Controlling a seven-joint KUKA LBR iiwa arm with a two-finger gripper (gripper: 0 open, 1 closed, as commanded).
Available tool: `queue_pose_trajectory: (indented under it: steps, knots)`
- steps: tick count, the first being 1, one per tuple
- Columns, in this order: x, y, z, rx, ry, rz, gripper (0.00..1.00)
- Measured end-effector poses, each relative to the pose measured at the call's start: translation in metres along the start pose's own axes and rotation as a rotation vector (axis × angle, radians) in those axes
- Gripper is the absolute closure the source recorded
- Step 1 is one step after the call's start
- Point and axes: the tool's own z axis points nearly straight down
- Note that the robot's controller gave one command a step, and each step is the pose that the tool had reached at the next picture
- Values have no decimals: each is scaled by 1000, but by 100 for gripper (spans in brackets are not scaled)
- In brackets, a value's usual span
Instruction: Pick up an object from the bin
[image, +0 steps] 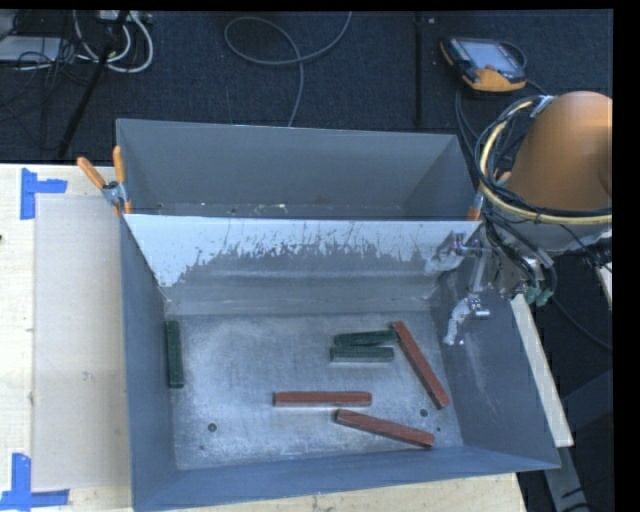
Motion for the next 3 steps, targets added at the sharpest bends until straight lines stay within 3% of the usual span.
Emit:
queue_pose_trajectory:
  steps: [1, 2, 3]
  knots:
    - [-20, 15, 76, 1, -5, -33, 0]
    - [-31, 29, 99, -1, 3, -30, 0]
    - [-42, 38, 88, -1, -2, -166, 0]
